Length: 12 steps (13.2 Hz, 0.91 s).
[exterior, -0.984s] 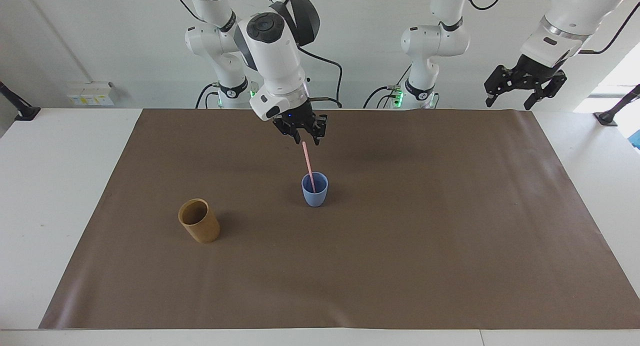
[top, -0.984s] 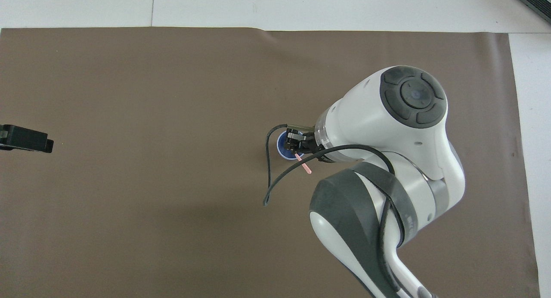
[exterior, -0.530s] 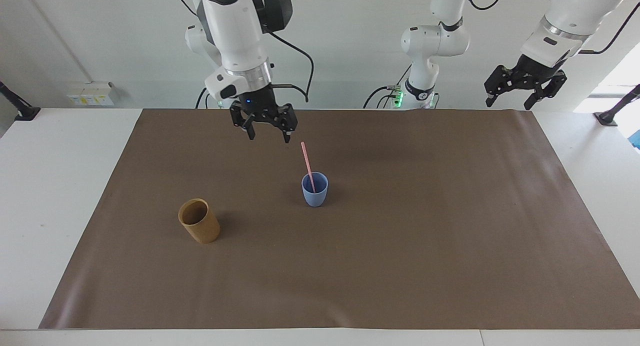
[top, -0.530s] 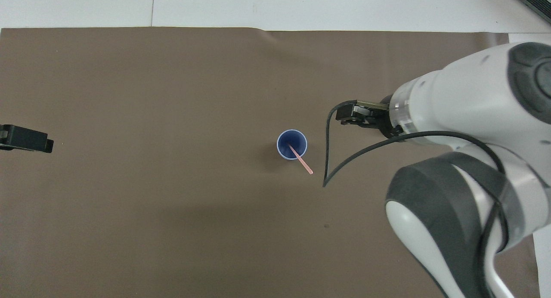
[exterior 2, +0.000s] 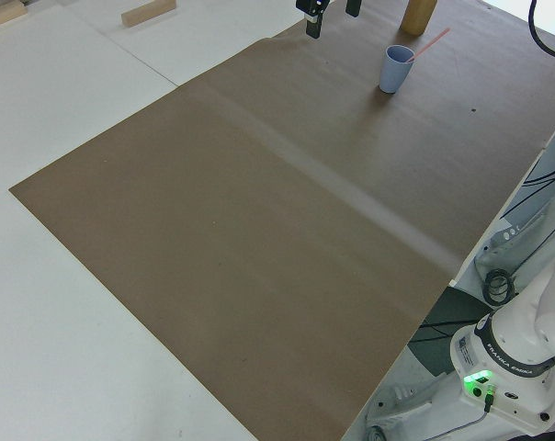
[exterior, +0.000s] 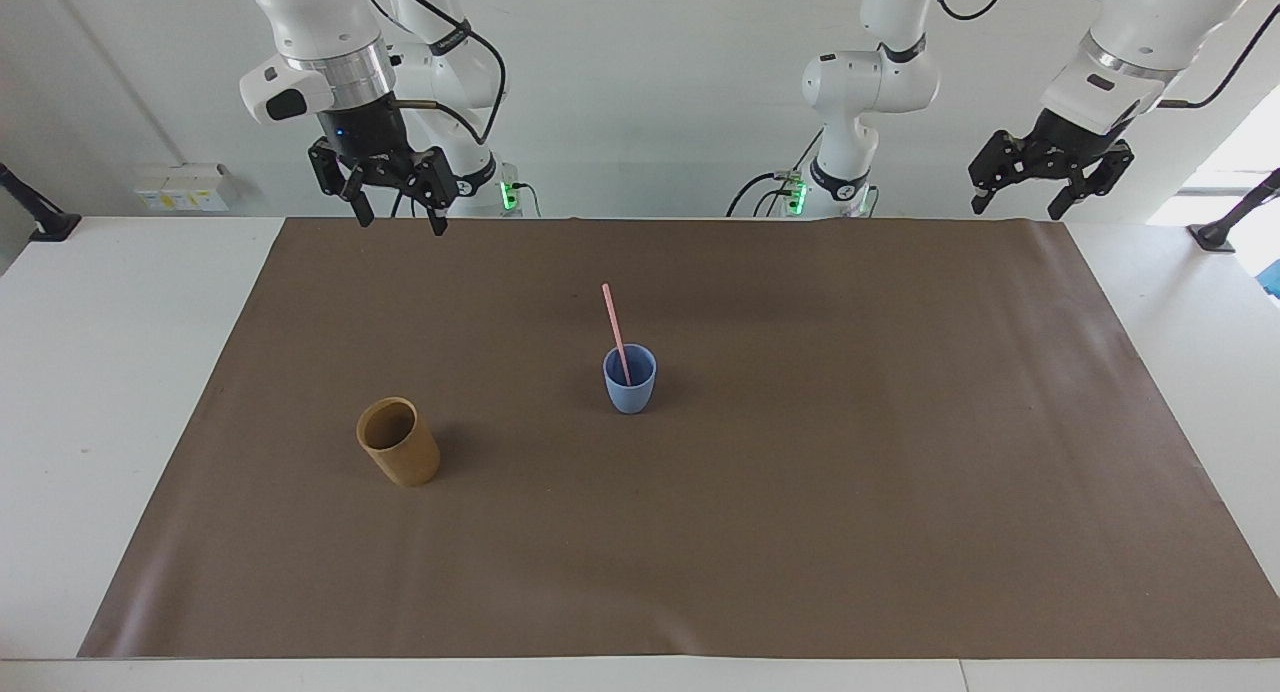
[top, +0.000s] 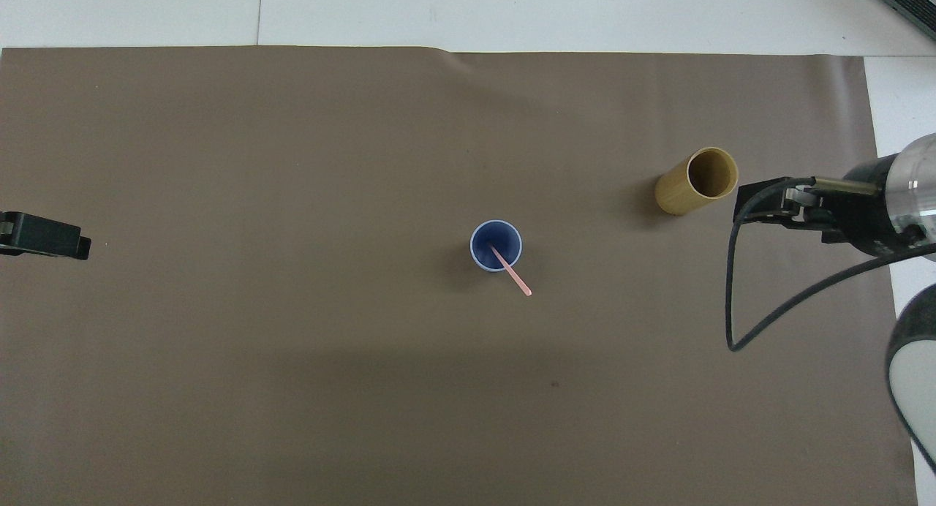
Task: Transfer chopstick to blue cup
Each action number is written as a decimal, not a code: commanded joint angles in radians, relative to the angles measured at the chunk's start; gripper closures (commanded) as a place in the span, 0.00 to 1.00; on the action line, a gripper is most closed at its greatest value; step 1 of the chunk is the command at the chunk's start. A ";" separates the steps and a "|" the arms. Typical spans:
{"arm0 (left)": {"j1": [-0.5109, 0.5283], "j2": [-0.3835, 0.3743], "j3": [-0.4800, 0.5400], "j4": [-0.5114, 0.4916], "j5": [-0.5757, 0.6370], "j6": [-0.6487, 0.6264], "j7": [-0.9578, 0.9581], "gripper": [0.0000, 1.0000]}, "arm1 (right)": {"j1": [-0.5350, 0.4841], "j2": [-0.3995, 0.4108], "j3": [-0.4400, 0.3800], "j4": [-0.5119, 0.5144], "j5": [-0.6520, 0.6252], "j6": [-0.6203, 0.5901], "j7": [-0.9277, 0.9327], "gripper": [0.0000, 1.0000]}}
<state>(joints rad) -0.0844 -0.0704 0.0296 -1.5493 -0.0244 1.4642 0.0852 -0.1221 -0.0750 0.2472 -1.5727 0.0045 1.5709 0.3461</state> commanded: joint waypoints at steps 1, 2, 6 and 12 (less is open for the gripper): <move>0.008 -0.017 -0.003 -0.008 0.012 -0.010 0.008 0.00 | -0.013 0.037 0.009 0.103 -0.038 -0.098 -0.056 0.00; 0.008 -0.017 -0.003 -0.008 0.012 -0.010 0.008 0.00 | -0.024 0.037 0.009 0.111 -0.038 -0.110 -0.077 0.00; 0.008 -0.017 -0.003 -0.008 0.012 -0.010 0.008 0.00 | -0.050 0.037 -0.009 0.109 -0.014 -0.112 -0.151 0.00; 0.008 -0.017 -0.003 -0.008 0.012 -0.010 0.008 0.00 | 0.108 0.018 -0.175 0.086 -0.011 -0.109 -0.159 0.00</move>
<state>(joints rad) -0.0844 -0.0704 0.0296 -1.5493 -0.0244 1.4642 0.0852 -0.0668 -0.0550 0.1287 -1.4889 -0.0155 1.4809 0.2070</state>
